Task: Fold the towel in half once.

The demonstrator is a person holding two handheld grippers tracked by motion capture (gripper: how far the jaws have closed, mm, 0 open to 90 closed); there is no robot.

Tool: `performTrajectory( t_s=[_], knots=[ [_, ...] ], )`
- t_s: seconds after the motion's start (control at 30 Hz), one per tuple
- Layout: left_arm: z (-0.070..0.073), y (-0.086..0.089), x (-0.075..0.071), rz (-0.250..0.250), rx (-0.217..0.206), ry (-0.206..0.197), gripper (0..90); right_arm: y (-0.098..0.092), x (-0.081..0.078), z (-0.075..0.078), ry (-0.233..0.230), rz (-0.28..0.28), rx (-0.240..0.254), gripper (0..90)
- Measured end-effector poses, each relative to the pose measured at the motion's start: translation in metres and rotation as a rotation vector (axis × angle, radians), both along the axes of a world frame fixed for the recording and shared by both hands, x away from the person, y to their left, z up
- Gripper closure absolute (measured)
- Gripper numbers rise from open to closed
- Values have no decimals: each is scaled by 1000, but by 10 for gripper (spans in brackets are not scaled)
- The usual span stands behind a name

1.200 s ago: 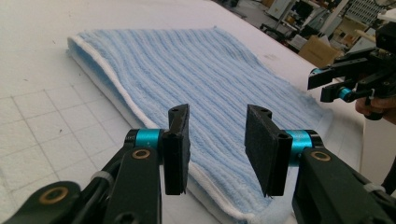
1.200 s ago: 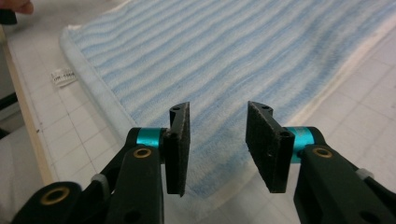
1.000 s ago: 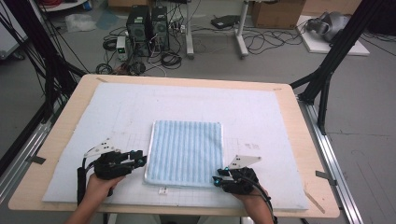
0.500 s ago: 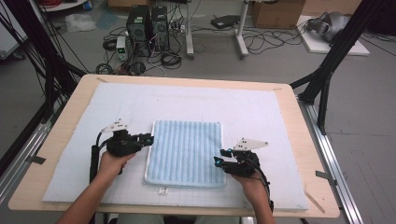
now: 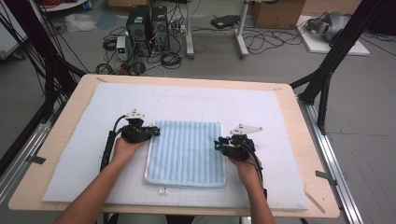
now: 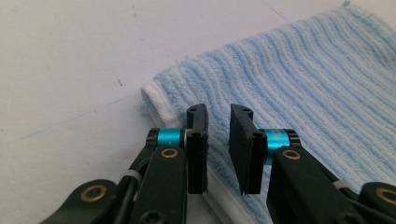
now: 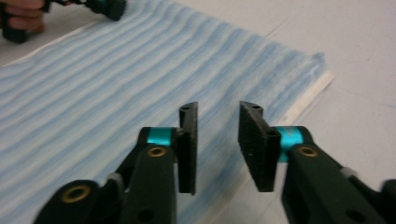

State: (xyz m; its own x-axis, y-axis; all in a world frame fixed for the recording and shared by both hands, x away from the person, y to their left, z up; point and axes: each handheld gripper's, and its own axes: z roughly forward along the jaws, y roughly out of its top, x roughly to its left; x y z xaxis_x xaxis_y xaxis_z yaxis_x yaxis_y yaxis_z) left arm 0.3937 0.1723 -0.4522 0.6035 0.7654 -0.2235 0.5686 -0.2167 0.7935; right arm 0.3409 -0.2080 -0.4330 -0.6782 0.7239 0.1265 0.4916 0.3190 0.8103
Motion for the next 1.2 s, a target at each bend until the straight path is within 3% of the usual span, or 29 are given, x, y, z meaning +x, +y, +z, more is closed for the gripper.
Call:
performTrajectory(
  t_s=[0.1,0.23,0.3,0.37,0.43,0.5,0.57,0.67,0.77,0.9,1.03,1.2],
  knots=[
    [0,0,-1,-1,21,-7,766,9,18,-3,7,-45,-35,744],
    [0,1,-1,-5,20,-3,768,13,34,-12,46,-108,-136,764],
    [0,2,-1,-5,20,-6,773,8,36,-12,57,-133,-111,767],
    [0,2,-1,-6,20,-5,772,4,33,-10,62,-160,-143,741],
    [1,3,-1,-16,12,-1,748,-2,30,-9,67,-158,-118,714],
    [3,5,-3,-25,-16,-3,666,-8,23,-5,31,-149,-103,684],
    [6,9,-7,-48,-57,-23,640,-13,15,-1,9,-130,-74,645],
    [13,15,-15,-72,-113,-68,546,-18,5,4,-22,-110,-71,564],
    [18,21,-21,-84,-179,-84,406,-21,-6,9,-67,-91,-59,491],
    [20,26,-32,-112,-223,-143,196,-23,-14,13,-95,-93,-24,341],
    [23,31,-43,-129,-250,-209,182,-26,-19,14,-140,-110,-6,243],
    [23,38,-48,-98,-247,-232,183,-31,-25,17,-177,-147,-13,121]
  ],
)
